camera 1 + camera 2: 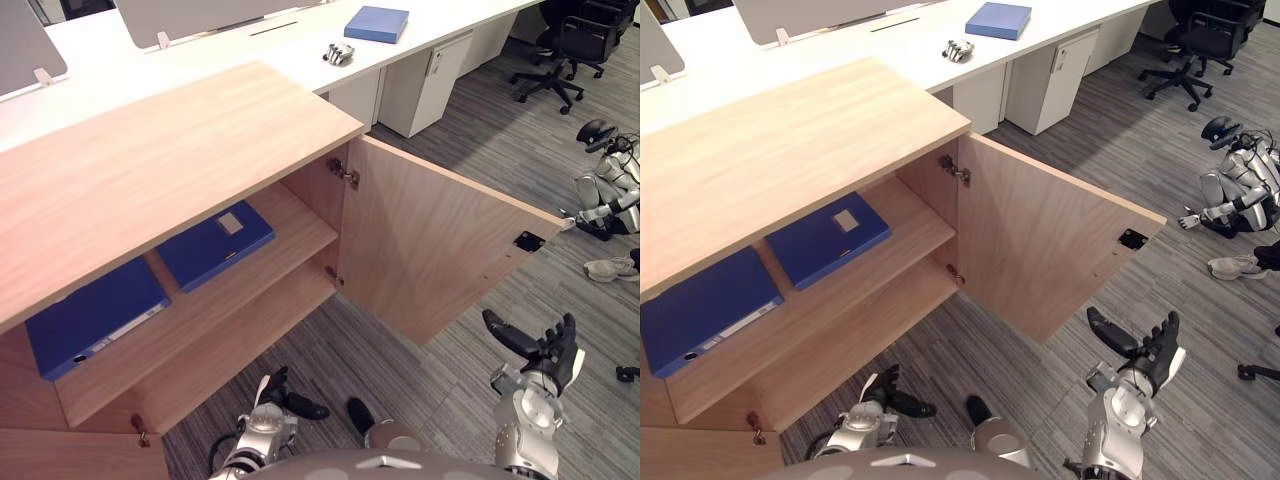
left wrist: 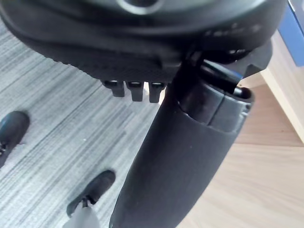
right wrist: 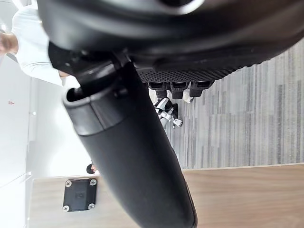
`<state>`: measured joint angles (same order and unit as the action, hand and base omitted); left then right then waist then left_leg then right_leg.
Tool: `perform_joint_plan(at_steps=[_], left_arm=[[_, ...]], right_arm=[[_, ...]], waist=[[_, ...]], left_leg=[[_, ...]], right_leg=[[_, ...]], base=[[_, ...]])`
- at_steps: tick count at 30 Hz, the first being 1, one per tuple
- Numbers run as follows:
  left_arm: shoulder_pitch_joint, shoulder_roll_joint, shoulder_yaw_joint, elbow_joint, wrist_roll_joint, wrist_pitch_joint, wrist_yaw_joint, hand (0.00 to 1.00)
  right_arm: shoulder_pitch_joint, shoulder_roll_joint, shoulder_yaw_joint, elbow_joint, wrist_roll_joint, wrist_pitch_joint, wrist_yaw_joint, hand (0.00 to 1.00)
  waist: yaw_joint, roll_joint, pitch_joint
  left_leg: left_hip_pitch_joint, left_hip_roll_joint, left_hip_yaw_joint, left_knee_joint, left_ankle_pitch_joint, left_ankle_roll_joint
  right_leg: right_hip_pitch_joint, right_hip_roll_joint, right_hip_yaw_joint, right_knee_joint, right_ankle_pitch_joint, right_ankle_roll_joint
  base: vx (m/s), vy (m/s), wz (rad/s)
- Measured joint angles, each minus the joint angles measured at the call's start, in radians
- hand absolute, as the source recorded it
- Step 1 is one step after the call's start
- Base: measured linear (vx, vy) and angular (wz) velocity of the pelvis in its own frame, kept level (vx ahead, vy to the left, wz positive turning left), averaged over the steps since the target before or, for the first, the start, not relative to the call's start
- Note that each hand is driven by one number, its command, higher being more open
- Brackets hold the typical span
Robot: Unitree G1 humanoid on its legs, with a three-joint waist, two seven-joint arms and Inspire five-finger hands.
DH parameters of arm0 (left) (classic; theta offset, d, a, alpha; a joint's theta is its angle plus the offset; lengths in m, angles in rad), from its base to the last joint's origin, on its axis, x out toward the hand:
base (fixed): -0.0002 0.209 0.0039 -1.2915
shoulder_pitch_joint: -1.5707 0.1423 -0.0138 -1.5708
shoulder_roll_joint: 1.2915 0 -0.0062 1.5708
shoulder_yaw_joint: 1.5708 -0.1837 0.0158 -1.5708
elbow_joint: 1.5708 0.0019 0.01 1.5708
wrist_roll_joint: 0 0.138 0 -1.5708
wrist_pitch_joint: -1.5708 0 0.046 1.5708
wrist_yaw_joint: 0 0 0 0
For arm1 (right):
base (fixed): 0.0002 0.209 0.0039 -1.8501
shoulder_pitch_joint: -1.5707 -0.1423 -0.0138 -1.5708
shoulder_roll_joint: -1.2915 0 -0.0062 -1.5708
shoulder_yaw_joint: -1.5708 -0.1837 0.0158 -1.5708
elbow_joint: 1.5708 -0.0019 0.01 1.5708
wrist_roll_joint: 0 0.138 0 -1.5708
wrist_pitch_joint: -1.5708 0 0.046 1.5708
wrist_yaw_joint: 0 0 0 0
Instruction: Walk over to the cabinet, pick up the folder, carry it to the office cabinet, place the folder inside the office cabinet, then close the office cabinet door
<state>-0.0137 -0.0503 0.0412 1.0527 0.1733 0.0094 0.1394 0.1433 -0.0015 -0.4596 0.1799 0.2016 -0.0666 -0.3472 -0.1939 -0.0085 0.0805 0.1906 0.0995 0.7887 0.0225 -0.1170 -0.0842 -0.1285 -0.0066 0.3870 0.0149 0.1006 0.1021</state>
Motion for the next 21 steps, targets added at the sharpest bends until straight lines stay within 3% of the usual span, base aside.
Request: perform_joint_plan(at_steps=[8, 21], left_arm=[[0.045, 0.028, -0.027, 0.036, -0.007, 0.000, -0.014, 1.00], [0.056, 0.065, -0.056, 0.041, -0.007, -0.009, -0.019, 1.00]], right_arm=[[-0.082, -0.090, 0.000, 0.012, 0.002, 0.000, 0.031, 1.00], [-0.209, -0.243, 0.021, 0.124, 0.001, 0.000, 0.065, 1.00]], waist=[[-0.001, 0.014, 0.008], [0.001, 0.037, 0.018]], left_leg=[[-0.030, -0.022, -0.057, 0.000, -0.001, 0.003], [-0.067, -0.017, -0.118, -0.001, -0.001, 0.004]], right_leg=[[-0.013, -0.027, -0.003, -0.033, 0.019, 0.013], [-0.023, -0.034, -0.027, -0.075, 0.042, 0.008]], base=[[0.00, -0.008, 0.02], [0.02, -0.024, 0.04]])
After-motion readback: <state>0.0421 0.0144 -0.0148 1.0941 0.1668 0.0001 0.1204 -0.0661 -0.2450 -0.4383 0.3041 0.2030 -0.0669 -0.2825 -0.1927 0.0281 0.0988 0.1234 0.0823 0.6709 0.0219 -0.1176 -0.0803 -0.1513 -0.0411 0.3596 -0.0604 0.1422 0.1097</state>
